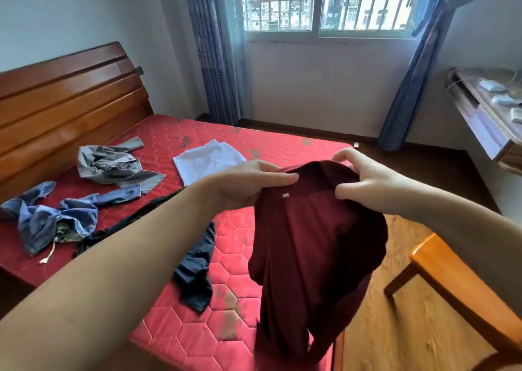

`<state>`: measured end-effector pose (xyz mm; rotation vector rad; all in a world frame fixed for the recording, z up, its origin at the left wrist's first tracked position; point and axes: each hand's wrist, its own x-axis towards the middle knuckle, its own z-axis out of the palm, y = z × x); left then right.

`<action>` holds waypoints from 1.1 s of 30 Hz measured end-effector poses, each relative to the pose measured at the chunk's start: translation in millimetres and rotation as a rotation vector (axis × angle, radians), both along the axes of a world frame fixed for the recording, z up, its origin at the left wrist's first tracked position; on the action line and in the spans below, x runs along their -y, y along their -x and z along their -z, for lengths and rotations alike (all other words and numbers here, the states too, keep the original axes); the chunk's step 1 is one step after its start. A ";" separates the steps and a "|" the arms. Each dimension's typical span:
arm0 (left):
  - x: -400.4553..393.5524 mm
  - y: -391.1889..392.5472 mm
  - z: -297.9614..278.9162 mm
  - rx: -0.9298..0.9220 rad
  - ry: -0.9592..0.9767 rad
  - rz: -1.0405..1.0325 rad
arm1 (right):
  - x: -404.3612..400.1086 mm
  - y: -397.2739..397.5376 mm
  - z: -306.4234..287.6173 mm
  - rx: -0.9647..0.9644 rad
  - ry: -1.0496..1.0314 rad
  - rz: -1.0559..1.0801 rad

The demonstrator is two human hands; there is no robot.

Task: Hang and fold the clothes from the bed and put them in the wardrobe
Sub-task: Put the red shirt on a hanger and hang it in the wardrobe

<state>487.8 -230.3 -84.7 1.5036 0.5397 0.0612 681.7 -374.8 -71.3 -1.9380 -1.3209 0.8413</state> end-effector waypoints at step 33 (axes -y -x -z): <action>0.5 -11.0 16.1 0.039 0.134 -0.293 | 21.8 -14.9 29.2 -0.341 -0.079 0.157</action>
